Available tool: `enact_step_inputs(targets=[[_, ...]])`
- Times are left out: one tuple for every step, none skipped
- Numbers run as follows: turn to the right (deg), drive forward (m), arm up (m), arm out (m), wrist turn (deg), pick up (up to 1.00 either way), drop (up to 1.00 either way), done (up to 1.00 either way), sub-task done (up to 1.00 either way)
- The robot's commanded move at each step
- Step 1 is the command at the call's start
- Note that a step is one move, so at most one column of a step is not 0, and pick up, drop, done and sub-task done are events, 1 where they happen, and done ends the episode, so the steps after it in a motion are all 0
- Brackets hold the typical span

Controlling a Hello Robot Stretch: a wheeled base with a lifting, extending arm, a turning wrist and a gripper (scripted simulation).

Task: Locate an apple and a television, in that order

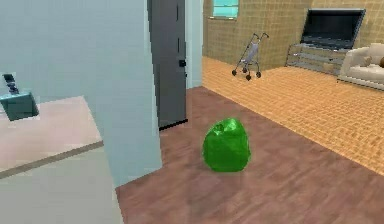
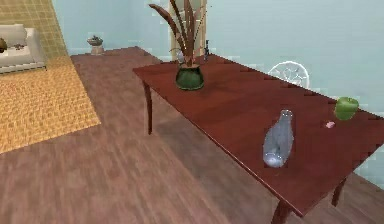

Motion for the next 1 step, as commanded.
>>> enact_step_inputs(targets=[[45.0,0.0,0.0,0.0,0.0,0.0,0.0,0.0,0.0]])
